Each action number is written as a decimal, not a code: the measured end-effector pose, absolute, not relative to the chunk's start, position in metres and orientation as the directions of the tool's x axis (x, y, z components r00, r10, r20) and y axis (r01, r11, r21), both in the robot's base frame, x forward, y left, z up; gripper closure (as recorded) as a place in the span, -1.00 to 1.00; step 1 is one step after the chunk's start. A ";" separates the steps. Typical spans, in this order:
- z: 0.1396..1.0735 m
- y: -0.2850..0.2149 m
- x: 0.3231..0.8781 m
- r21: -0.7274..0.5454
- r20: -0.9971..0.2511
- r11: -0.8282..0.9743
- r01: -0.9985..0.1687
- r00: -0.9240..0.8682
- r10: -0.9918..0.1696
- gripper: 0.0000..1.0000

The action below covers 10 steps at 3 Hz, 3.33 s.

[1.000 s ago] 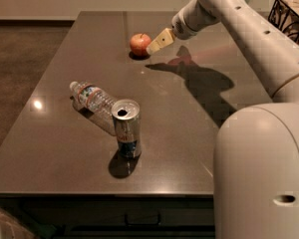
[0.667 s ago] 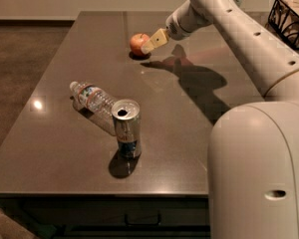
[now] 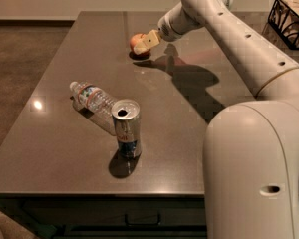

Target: Pick apple

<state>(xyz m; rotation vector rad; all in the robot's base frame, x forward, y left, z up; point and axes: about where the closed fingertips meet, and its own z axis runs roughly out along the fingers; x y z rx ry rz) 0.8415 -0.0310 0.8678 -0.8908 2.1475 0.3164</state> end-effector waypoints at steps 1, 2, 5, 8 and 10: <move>0.866 -0.016 0.840 -0.058 -0.742 0.703 -0.709 -0.441 -0.506 -1.00; 0.860 -0.005 0.839 -0.046 -0.735 0.675 -0.736 -0.433 -0.523 -1.00; 0.861 0.006 0.828 -0.005 -0.741 0.605 -0.796 -0.403 -0.537 0.38; 0.929 -0.048 0.787 -0.004 -0.781 0.567 -0.823 -0.352 -0.516 1.00; 0.975 -0.092 0.745 -0.082 -0.783 0.502 -0.861 -0.256 -0.567 1.00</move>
Offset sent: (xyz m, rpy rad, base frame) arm -0.0012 0.0334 -0.0041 0.0043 0.0299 0.1118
